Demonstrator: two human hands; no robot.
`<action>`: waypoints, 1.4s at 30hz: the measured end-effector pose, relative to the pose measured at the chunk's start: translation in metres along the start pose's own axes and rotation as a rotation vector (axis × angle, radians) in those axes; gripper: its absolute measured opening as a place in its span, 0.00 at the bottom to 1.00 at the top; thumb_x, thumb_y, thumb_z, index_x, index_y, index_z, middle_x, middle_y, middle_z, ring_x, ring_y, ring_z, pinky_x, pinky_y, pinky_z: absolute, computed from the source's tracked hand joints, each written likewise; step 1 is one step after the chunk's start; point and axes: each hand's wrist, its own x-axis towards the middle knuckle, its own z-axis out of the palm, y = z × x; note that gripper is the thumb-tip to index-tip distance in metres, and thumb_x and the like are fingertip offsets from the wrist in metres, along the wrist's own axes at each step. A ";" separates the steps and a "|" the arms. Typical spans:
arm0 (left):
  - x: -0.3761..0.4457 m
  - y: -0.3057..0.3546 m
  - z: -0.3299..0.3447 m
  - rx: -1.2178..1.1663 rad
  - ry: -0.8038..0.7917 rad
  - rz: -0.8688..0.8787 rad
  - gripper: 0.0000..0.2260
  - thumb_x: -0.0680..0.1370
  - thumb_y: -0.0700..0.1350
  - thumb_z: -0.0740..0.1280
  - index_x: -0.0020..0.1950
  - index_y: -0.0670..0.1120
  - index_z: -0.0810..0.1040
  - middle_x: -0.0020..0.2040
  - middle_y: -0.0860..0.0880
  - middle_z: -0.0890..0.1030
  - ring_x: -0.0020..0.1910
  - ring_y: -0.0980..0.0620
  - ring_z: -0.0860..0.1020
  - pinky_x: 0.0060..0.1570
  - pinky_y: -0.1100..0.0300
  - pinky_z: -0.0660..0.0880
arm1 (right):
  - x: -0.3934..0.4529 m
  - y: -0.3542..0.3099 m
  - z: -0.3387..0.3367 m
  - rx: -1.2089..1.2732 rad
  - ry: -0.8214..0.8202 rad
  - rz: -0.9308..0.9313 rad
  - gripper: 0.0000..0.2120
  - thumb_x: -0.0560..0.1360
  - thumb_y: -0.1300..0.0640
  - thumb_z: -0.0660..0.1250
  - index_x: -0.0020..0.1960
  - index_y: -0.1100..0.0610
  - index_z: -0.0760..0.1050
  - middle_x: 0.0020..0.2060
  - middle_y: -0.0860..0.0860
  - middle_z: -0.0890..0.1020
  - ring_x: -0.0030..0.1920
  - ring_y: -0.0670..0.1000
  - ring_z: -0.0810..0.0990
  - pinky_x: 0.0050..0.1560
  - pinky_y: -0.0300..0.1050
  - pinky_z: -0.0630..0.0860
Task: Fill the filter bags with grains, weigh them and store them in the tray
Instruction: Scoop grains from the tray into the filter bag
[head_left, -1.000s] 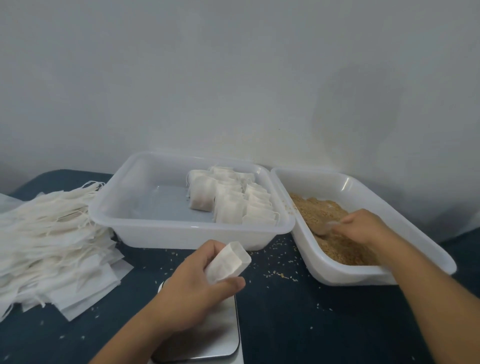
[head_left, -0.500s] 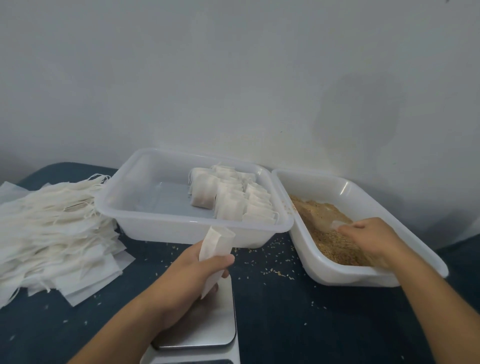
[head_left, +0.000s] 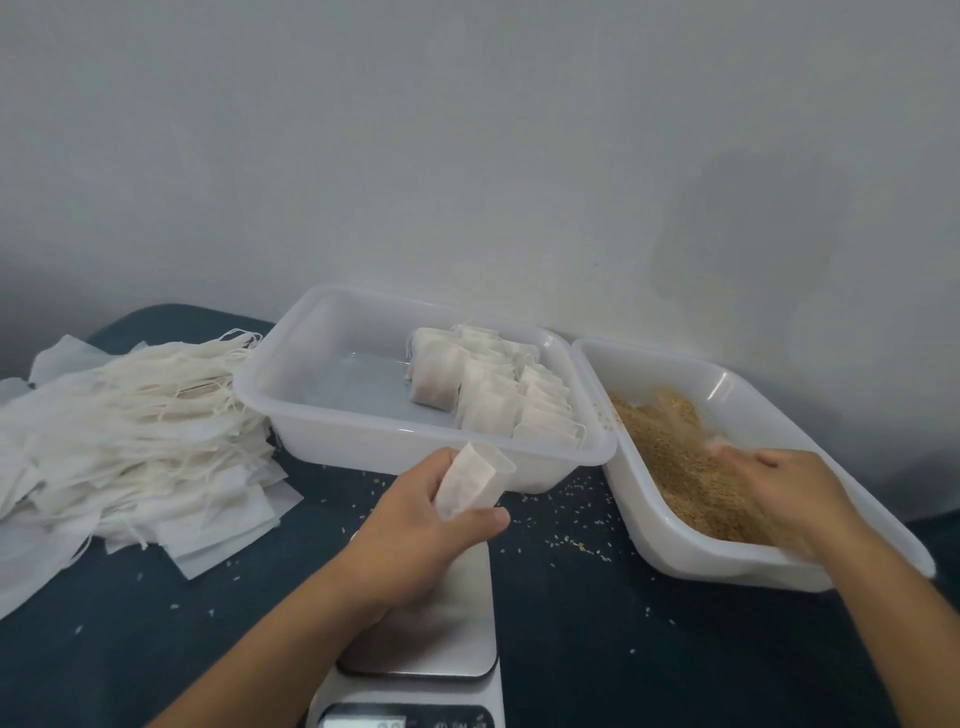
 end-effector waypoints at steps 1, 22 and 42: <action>0.000 -0.001 0.000 0.002 -0.005 0.002 0.18 0.68 0.55 0.74 0.56 0.54 0.80 0.47 0.51 0.83 0.42 0.61 0.78 0.45 0.67 0.74 | 0.000 -0.002 -0.004 -0.028 -0.043 0.005 0.28 0.72 0.31 0.71 0.50 0.57 0.85 0.57 0.57 0.85 0.50 0.57 0.82 0.53 0.55 0.79; -0.001 -0.005 0.003 0.039 -0.061 0.027 0.20 0.65 0.62 0.74 0.55 0.60 0.79 0.50 0.54 0.83 0.50 0.52 0.81 0.53 0.56 0.76 | -0.017 -0.034 -0.069 -0.296 -0.248 0.085 0.22 0.74 0.37 0.73 0.51 0.55 0.83 0.48 0.51 0.82 0.43 0.49 0.78 0.46 0.49 0.73; 0.004 -0.008 -0.009 0.055 -0.036 0.049 0.18 0.68 0.57 0.75 0.56 0.59 0.79 0.47 0.54 0.82 0.43 0.60 0.78 0.48 0.61 0.74 | -0.111 -0.078 -0.065 0.119 -0.297 -0.488 0.06 0.70 0.39 0.73 0.46 0.36 0.86 0.34 0.43 0.84 0.30 0.45 0.76 0.33 0.32 0.74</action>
